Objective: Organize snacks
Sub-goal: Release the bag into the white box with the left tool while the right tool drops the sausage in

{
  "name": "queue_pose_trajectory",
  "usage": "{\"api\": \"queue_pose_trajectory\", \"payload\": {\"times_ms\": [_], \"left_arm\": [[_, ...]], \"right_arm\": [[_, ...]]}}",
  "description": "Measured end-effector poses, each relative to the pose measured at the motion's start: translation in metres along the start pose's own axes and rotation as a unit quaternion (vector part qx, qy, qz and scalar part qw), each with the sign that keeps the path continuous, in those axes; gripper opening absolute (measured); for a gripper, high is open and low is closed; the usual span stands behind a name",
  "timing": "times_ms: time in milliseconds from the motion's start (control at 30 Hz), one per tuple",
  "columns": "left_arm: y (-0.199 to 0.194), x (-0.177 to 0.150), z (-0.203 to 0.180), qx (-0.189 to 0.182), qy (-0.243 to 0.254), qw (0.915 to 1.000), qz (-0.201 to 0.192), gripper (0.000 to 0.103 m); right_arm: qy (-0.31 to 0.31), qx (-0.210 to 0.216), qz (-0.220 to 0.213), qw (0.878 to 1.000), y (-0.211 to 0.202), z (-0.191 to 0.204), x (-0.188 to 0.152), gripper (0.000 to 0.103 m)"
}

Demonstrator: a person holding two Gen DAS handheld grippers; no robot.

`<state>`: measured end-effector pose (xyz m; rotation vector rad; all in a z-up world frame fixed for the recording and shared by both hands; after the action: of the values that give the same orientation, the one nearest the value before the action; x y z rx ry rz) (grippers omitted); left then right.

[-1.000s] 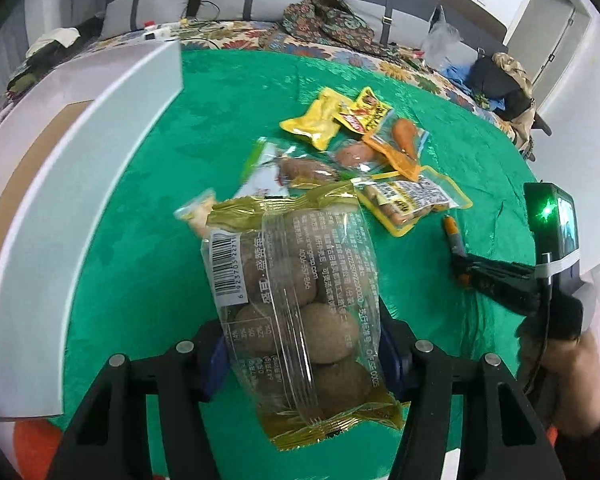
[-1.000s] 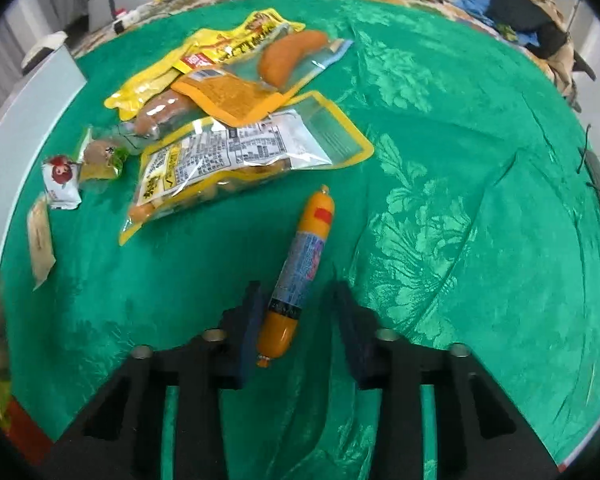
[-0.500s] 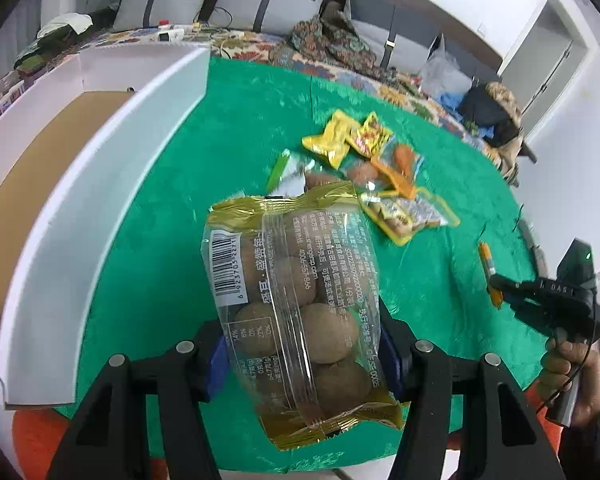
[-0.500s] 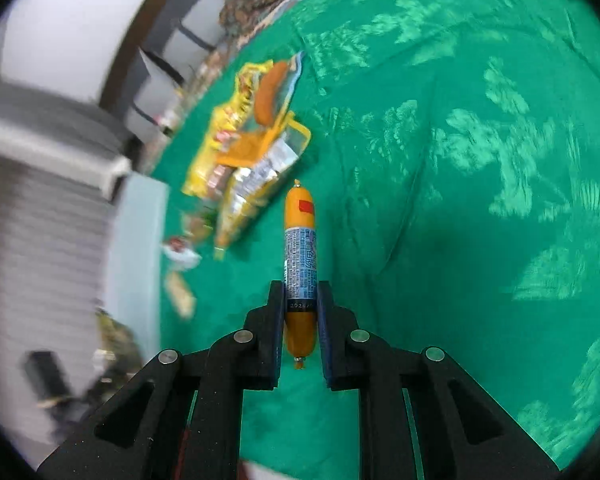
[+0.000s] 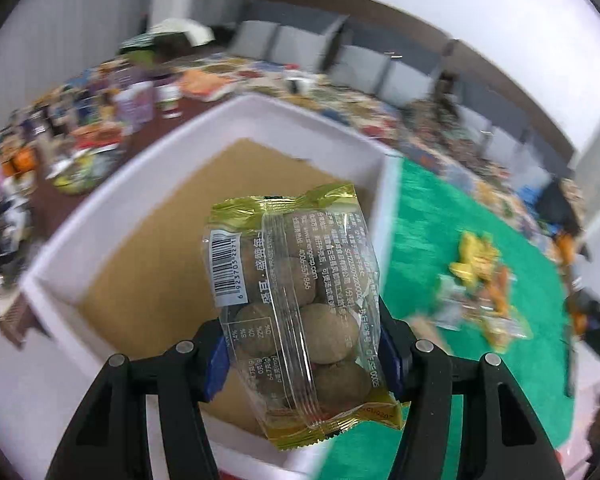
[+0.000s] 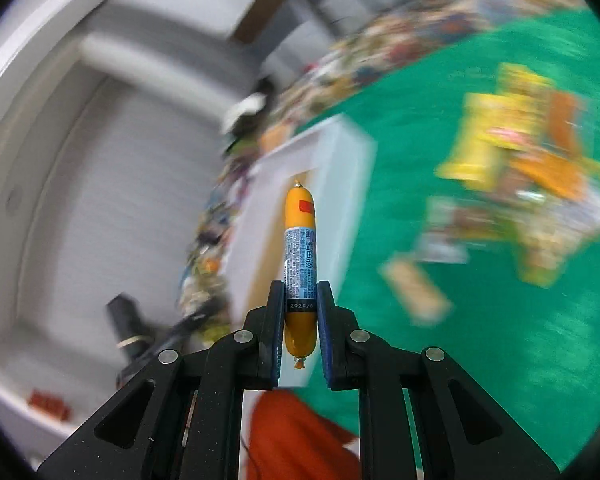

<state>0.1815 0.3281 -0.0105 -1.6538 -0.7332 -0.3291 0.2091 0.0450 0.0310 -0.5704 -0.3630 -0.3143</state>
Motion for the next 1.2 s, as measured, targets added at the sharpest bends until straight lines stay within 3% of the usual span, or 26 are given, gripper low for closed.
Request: {"api": "queue_pose_trajectory", "payload": {"times_ms": [133,200,233,267,333,400,500,633,700,767,833,1000,1200], "left_arm": [[0.020,-0.007,0.043,0.048,0.008,0.9986,0.019,0.063],[0.035,-0.014,0.056,0.073,0.010,0.9968,0.032,0.074],[0.039,-0.015,0.060,0.084,0.009,0.9959,0.033,0.086],[0.043,-0.016,0.063,0.094,0.010,0.9951,0.031,0.091],[0.042,-0.022,0.063,0.097,0.010,0.9950,0.021,0.091],[0.036,-0.026,0.052,0.083,0.009,0.9965,0.006,0.091],[0.023,-0.030,0.015,0.043,0.020,0.9987,-0.017,0.092],[0.009,-0.049,-0.067,-0.036,0.048,0.9976,-0.035,0.101],[0.012,-0.066,-0.110,-0.064,0.069,0.9951,-0.028,0.101],[0.025,-0.087,-0.150,-0.075,0.092,0.9928,-0.015,0.101],[0.056,-0.116,-0.182,-0.058,0.120,0.9910,0.007,0.101],[0.124,-0.146,-0.207,-0.022,0.122,0.9917,0.035,0.101],[0.163,-0.141,-0.199,0.022,0.113,0.9929,0.029,0.101]], "right_arm": [[-0.059,-0.003,0.034,0.998,0.085,0.063,-0.011,0.016],[-0.068,0.002,0.044,0.997,0.122,0.080,-0.014,0.021],[-0.070,-0.002,0.048,0.996,0.135,0.084,-0.015,0.027],[-0.071,-0.011,0.052,0.996,0.143,0.083,-0.018,0.048],[-0.066,-0.025,0.049,0.996,0.144,0.072,-0.022,0.063],[-0.067,-0.047,0.030,0.996,0.124,0.050,-0.025,0.064],[-0.106,-0.133,-0.021,0.985,0.074,-0.004,-0.027,0.068],[-0.149,-0.302,-0.107,0.936,-0.018,-0.114,-0.044,0.073],[-0.149,-0.394,-0.129,0.898,-0.075,-0.185,-0.063,0.073],[-0.126,-0.461,-0.130,0.869,-0.124,-0.249,-0.085,0.073],[-0.082,-0.515,-0.125,0.844,-0.168,-0.307,-0.100,0.073],[-0.002,-0.563,-0.150,0.813,-0.239,-0.372,-0.089,0.073],[0.007,-0.553,-0.164,0.817,-0.249,-0.398,-0.044,0.073]]}}
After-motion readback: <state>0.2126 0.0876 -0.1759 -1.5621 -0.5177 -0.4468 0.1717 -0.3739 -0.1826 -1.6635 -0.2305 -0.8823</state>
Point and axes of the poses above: each gripper's, at about its wrist camera, not at the fingertips, and y roughly the way its jaws point, z to its left, x to its top, the point moved 10 cm from there along y, roughly the way its jaws point, and after that the axes turned 1 degree about y, right-handed, at the moved point
